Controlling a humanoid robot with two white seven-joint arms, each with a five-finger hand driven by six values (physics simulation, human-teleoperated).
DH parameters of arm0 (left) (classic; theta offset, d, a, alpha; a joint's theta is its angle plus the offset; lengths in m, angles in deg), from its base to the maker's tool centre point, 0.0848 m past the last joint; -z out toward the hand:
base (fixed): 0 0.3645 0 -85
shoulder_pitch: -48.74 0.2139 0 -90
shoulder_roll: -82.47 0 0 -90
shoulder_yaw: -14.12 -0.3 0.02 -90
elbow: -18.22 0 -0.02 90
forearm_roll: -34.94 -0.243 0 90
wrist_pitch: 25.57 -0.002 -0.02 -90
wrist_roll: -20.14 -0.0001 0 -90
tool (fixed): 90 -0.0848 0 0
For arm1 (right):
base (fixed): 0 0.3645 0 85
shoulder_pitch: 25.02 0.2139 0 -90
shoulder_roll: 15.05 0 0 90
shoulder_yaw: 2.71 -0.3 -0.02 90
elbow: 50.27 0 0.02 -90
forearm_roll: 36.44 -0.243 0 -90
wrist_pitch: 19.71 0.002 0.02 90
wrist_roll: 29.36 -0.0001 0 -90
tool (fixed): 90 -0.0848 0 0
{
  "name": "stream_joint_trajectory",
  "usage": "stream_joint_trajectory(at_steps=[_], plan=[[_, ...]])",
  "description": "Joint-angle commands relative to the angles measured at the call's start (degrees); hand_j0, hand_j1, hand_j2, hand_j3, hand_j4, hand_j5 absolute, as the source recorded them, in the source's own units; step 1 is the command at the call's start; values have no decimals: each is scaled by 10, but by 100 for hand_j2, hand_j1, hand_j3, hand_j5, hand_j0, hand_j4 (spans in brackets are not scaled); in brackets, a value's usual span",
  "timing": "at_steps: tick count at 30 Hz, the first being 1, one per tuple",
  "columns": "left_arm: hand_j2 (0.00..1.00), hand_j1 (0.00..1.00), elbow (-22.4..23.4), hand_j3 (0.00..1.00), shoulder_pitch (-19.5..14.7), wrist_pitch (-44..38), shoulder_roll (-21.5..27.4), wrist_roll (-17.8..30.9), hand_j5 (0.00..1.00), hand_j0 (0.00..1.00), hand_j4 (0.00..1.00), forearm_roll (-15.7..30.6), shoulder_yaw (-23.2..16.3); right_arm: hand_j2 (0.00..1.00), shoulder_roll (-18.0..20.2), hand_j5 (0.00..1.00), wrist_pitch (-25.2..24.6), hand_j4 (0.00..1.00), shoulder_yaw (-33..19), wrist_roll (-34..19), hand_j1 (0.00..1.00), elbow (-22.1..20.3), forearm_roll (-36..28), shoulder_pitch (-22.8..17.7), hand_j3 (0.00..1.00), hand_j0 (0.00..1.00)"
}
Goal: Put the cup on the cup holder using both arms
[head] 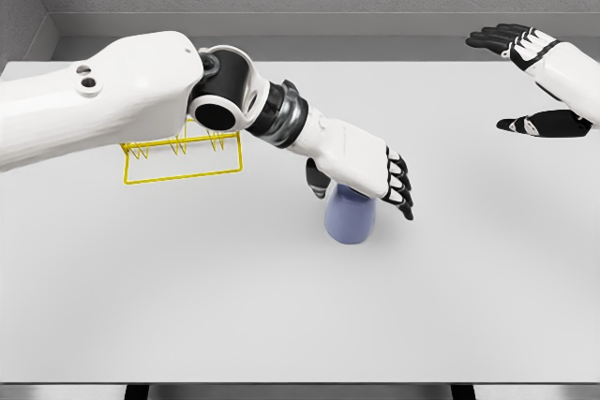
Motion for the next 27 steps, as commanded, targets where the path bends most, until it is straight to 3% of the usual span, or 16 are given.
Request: stream_joint_trajectory(at_steps=[1,27], plan=[[100,100,1,100,0,-1,0,0,100,100,100,3,0,100,0,100,-1,100,0,0,100,0,-4,0,100,100],[98,98,1,98,2,-1,15,0,98,98,98,1,-26,100,0,100,-1,100,0,0,100,2,-4,0,100,100]])
